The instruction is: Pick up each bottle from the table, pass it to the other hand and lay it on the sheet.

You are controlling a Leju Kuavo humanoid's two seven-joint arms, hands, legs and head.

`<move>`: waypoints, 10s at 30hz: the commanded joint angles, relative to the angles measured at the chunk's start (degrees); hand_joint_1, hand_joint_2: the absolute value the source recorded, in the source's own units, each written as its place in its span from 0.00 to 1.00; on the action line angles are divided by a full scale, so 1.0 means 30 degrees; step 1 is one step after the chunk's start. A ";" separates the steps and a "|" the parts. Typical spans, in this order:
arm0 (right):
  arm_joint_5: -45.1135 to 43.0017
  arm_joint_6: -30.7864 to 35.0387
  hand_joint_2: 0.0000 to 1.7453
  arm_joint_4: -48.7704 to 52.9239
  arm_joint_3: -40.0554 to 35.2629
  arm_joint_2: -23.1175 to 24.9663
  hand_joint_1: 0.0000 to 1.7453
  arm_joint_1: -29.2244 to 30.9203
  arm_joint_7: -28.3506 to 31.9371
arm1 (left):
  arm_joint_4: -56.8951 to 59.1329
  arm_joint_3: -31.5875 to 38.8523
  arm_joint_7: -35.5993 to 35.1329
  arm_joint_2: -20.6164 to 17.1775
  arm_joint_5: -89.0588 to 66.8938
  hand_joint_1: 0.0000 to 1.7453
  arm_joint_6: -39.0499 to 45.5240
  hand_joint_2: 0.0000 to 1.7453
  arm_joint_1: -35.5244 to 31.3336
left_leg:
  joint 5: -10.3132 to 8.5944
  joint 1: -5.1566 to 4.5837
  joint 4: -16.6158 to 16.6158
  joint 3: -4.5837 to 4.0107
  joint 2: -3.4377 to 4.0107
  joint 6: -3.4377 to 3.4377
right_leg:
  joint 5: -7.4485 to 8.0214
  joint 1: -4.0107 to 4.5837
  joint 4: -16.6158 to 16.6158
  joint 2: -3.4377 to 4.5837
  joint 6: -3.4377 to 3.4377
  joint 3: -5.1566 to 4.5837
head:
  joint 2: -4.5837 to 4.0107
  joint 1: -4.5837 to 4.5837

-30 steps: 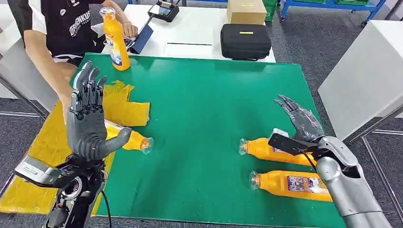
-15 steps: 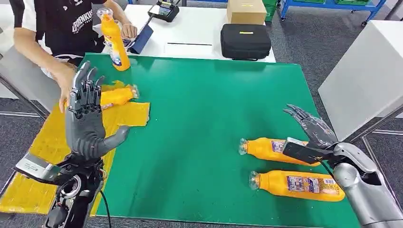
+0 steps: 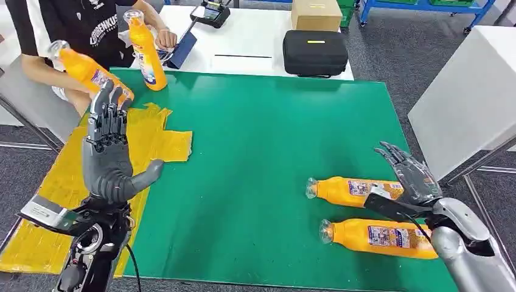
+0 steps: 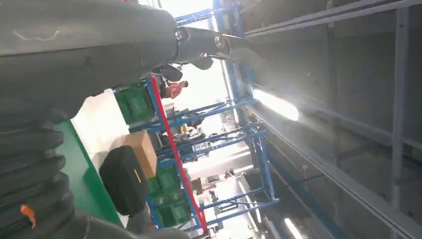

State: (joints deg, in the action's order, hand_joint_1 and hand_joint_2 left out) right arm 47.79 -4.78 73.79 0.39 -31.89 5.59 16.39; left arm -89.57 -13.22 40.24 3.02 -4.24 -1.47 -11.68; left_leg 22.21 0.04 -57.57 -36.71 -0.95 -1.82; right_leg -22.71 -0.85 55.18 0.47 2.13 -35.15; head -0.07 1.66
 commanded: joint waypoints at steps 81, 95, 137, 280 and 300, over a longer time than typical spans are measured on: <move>0.3244 -0.0814 1.00 -0.4358 0.0191 0.3100 0.00 0.1244 -0.1046 | 0.2809 0.0665 -0.0080 0.0406 -0.0045 0.00 -0.0216 1.00 -0.0862 | 0.0048 0.0002 0.0020 0.0137 0.0055 0.0034 | -0.0044 0.0005 -0.0023 0.0022 -0.0034 0.0115 | 0.0000 -0.0007; 0.3394 -0.0966 1.00 -0.5846 -0.0142 0.3010 0.00 0.2219 -0.0878 | 0.2730 0.0821 -0.0080 0.0388 0.0032 0.00 -0.0201 1.00 -0.0691 | 0.0031 0.0004 0.0020 0.0104 0.0056 0.0027 | -0.0025 0.0005 -0.0025 0.0029 -0.0027 0.0084 | 0.0000 -0.0007; 0.3916 -0.0948 1.00 -1.3750 -0.2158 0.3721 0.00 0.6849 0.0280 | 0.3195 0.1441 -0.0080 0.0652 0.0182 0.00 -0.0339 1.00 -0.0071 | 0.0048 0.0002 0.0020 0.0136 0.0104 0.0032 | -0.0029 0.0006 -0.0026 0.0072 -0.0032 0.0107 | 0.0000 -0.0007; -0.8710 0.2949 1.00 -1.3725 -0.9824 1.5036 1.00 0.7680 0.5637 | 1.1041 0.0264 -0.4582 0.2199 0.5263 0.00 -0.3179 1.00 -0.4670 | 0.0038 0.0030 -0.0009 0.0120 0.0039 0.0047 | -0.0066 0.0025 0.0025 -0.0010 -0.0048 0.0091 | 0.0000 -0.0015; -0.8325 0.3317 1.00 -1.3563 -1.0098 1.5179 1.00 0.7459 0.5443 | 1.2742 -0.0115 -0.5539 0.2178 0.6495 0.00 -0.4257 1.00 -0.5373 | 0.0004 0.0039 0.0002 0.0074 0.0000 0.0040 | -0.0044 0.0032 0.0010 -0.0040 -0.0041 0.0048 | 0.0000 -0.0007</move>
State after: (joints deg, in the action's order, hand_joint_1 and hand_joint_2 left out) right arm 21.46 5.49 36.68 -24.90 13.29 28.78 32.81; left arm -57.05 -13.60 24.89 9.29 13.90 -13.38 -21.55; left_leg 22.12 0.10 -57.56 -36.70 -0.87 -1.79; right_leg -22.71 -0.82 55.22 0.52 2.10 -35.26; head -0.07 1.64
